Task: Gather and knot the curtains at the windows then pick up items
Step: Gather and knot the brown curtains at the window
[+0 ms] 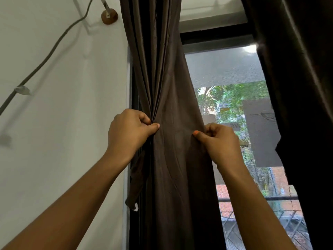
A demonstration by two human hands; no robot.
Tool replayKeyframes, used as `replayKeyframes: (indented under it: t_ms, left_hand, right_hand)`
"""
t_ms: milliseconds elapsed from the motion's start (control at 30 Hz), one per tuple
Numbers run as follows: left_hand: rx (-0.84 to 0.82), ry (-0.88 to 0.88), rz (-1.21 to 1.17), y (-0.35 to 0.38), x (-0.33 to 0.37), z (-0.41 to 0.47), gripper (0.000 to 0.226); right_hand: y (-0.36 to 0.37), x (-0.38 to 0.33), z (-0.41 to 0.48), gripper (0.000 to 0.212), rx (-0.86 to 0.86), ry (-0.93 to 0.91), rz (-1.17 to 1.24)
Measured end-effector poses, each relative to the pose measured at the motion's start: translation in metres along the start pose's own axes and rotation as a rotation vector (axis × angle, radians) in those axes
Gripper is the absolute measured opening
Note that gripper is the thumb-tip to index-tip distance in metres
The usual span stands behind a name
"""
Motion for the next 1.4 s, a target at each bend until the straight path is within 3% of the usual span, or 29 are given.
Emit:
replayKeyframes:
  t_ms: [67,167,233,300,467,633,800,867,933,1000,1033,1100,1167,1200,1333,1400]
  left_hand:
    - [0.011,0.024,0.016,0.001,0.005,0.0,0.021]
    - [0.022,0.029,0.005,-0.001,0.011,0.0,0.021]
    - [0.018,0.003,-0.039,-0.003,0.01,0.0,0.021]
    - [-0.015,-0.039,-0.102,-0.003,0.006,0.001,0.018]
    - [-0.17,-0.279,-0.365,0.005,-0.011,-0.002,0.014]
    - [-0.297,-0.476,-0.504,0.012,-0.025,-0.016,0.024]
    - [-0.234,-0.293,-0.385,0.005,-0.018,-0.01,0.009]
    - [-0.183,-0.217,-0.294,0.002,-0.018,-0.003,0.009]
    - [-0.143,-0.143,-0.189,-0.002,-0.016,0.0,0.016]
    - [-0.103,-0.084,-0.109,-0.007,-0.011,0.0,0.019]
    - [-0.085,-0.058,-0.075,-0.01,-0.007,0.0,0.019]
    - [-0.06,-0.028,-0.016,-0.015,-0.004,0.0,0.02]
    - [-0.053,-0.02,0.013,-0.018,-0.006,0.002,0.021]
    - [-0.053,-0.022,0.022,-0.018,-0.007,0.003,0.021]
    - [-0.035,-0.006,0.065,-0.022,-0.011,0.005,0.021]
    - [-0.029,0.007,0.078,-0.022,-0.01,0.004,0.018]
  right_hand:
    - [-0.02,-0.034,-0.018,0.013,0.142,-0.176,-0.212]
    - [-0.018,-0.083,-0.054,0.012,0.206,-0.416,-0.4]
    - [-0.002,-0.1,-0.074,0.004,0.224,-0.562,-0.464]
    - [0.009,-0.104,-0.083,0.005,0.227,-0.582,-0.386]
    - [0.031,-0.09,-0.078,0.021,0.073,-0.455,-0.021]
    - [0.041,-0.082,-0.08,0.024,0.046,-0.427,0.003]
    - [0.05,-0.077,-0.075,0.021,-0.08,-0.406,0.104]
    - [0.054,-0.063,-0.066,0.014,-0.179,-0.251,0.29]
    - [0.051,-0.04,-0.047,0.01,-0.123,-0.099,0.417]
    - [0.049,-0.015,-0.026,0.021,-0.028,-0.003,0.362]
    - [0.059,-0.003,-0.019,0.033,-0.078,0.083,0.32]
    - [0.096,0.02,-0.024,0.051,-0.365,0.336,0.339]
    - [0.123,0.032,-0.041,0.043,-0.625,0.487,0.353]
    - [0.126,0.033,-0.044,0.035,-0.675,0.484,0.345]
    - [0.11,0.036,-0.031,0.007,-0.495,0.404,0.393]
    - [0.085,0.029,-0.026,0.01,-0.316,0.28,0.363]
Point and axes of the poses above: each hand's wrist, its own z-axis towards the middle knuckle, its own y-axis out of the palm, x = y × z, the point moved 10 cm from there along z, towards the middle knuckle, and after that the axes turned 11 degrees about x, right-handed, at the moved point
